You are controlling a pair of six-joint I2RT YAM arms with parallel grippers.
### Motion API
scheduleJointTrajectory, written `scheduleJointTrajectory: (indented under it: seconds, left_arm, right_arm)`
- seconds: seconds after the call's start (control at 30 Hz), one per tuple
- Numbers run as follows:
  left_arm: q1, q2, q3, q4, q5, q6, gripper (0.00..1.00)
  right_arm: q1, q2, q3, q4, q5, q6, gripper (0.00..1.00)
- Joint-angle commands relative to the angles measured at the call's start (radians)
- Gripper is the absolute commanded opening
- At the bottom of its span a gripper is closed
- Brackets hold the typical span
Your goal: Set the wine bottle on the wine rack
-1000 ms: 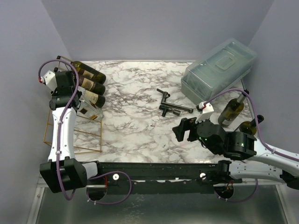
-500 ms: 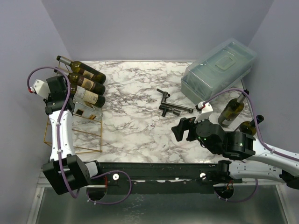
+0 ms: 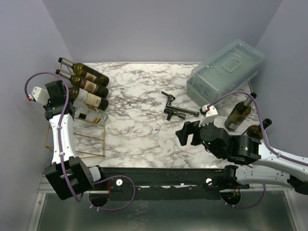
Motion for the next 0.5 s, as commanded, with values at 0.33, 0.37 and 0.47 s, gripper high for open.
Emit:
scheduleJointTrajectory:
  seconds: [0.33,0.37,0.47]
  left_arm:
    - [0.012,0.004,-0.04,-0.088,-0.011,-0.023,0.28]
    - [0.012,0.009,-0.037,-0.093,-0.012,-0.026,0.3]
    - [0.013,0.017,-0.028,-0.108,-0.012,-0.029,0.34]
  right_arm:
    - [0.0,0.011,0.008,0.017,-0.024,0.017,0.92]
    - [0.0,0.012,0.008,0.017,-0.024,0.016,0.91]
    - [0.0,0.014,0.01,0.018,-0.028,0.016,0.92]
